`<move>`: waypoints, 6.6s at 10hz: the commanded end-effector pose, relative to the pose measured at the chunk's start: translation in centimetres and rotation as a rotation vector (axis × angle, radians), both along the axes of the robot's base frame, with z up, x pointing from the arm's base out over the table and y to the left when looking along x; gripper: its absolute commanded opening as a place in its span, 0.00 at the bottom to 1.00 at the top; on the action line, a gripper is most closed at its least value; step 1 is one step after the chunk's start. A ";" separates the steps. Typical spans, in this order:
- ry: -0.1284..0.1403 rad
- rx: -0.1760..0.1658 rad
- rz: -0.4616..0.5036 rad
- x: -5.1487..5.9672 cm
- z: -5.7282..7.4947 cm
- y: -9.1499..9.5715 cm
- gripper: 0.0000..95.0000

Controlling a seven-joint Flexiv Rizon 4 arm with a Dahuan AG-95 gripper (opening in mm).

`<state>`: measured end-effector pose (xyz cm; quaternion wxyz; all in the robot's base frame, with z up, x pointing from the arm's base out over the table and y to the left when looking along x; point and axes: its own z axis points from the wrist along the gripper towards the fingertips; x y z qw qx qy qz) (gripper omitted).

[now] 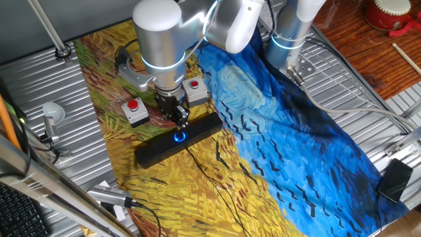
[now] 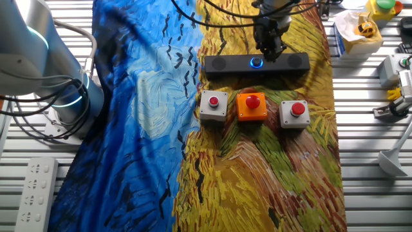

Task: Turn the knob to decrease the volume of the speaker

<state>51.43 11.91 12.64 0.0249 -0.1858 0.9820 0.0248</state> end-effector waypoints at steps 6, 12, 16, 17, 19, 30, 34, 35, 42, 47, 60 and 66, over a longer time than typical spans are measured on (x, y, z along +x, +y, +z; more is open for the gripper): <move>-0.008 -0.030 0.001 -0.2 -0.8 1.9 0.40; -0.002 -0.011 -0.009 -0.2 -0.8 1.9 0.60; -0.001 -0.012 -0.015 0.3 -3.1 1.5 0.60; 0.000 -0.013 -0.019 0.4 -4.0 1.4 0.60; 0.000 -0.012 -0.028 0.5 -5.0 1.3 0.60; 0.003 -0.012 -0.045 -0.5 -6.0 1.3 0.40; 0.001 -0.012 -0.047 -0.5 -6.2 1.3 0.40; 0.000 -0.012 -0.047 -0.5 -6.2 1.3 0.40; 0.000 -0.003 -0.046 -0.5 -6.3 1.3 0.20; -0.013 0.041 0.073 -0.5 -6.3 1.4 0.00; -0.035 -0.097 1.011 -0.7 -6.0 1.4 0.00; -0.044 -0.144 1.404 -0.7 -6.0 1.4 0.00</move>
